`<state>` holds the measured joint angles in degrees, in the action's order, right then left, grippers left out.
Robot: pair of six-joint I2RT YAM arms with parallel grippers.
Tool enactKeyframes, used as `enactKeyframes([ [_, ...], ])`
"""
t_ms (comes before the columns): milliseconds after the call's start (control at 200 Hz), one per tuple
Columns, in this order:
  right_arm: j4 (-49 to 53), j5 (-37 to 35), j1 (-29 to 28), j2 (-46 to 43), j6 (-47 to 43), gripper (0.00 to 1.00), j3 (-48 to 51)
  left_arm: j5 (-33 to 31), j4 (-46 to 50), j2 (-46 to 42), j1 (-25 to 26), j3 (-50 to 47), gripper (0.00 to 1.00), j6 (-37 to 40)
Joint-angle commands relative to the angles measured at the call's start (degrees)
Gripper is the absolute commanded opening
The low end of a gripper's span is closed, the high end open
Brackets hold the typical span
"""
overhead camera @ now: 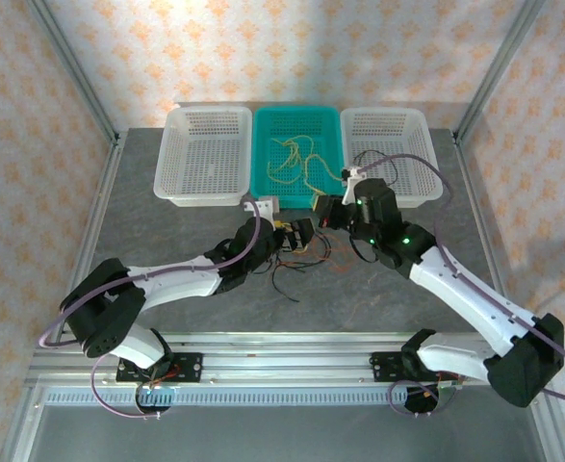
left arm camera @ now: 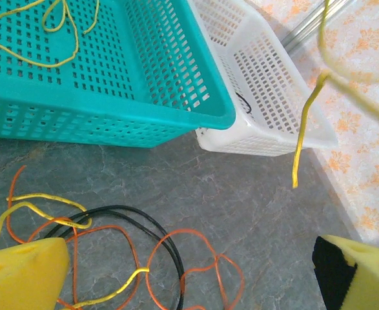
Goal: Untangle the cables
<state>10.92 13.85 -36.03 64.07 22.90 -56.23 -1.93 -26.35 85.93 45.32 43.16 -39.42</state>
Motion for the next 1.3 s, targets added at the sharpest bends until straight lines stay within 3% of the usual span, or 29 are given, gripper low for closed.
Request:
enactKeyframes([
  [0, -3.3, -2.5, -0.4, -2.4, 3.3, 0.0, -0.4, 0.6, 0.0, 1.5, -0.4, 2.2, 0.98, 1.5],
  [225, 0.7, -6.8, -0.4, -1.7, 0.5, 0.0, -3.4, 0.6, -0.3, 0.3, -1.6, 2.4, 0.98, 1.5],
  [400, 1.5, -10.8, -0.3, 3.2, -2.9, 0.0, -7.4, 2.2, 0.8, -2.3, -6.0, 3.2, 0.98, 2.2],
  [721, -0.9, -12.3, 1.9, 22.6, -3.9, 0.0, -21.2, 5.3, 6.1, -1.2, -15.6, 7.3, 0.99, 2.2],
  [931, -1.9, -8.4, 4.7, 35.3, -2.0, 0.0, -30.3, 8.6, 7.6, 2.5, -21.1, 11.6, 0.99, 2.7],
  [1292, 2.2, -6.6, 7.2, 56.7, -1.4, 0.0, -48.1, 10.5, 14.6, 12.1, -25.7, 25.2, 0.99, 6.9],
])
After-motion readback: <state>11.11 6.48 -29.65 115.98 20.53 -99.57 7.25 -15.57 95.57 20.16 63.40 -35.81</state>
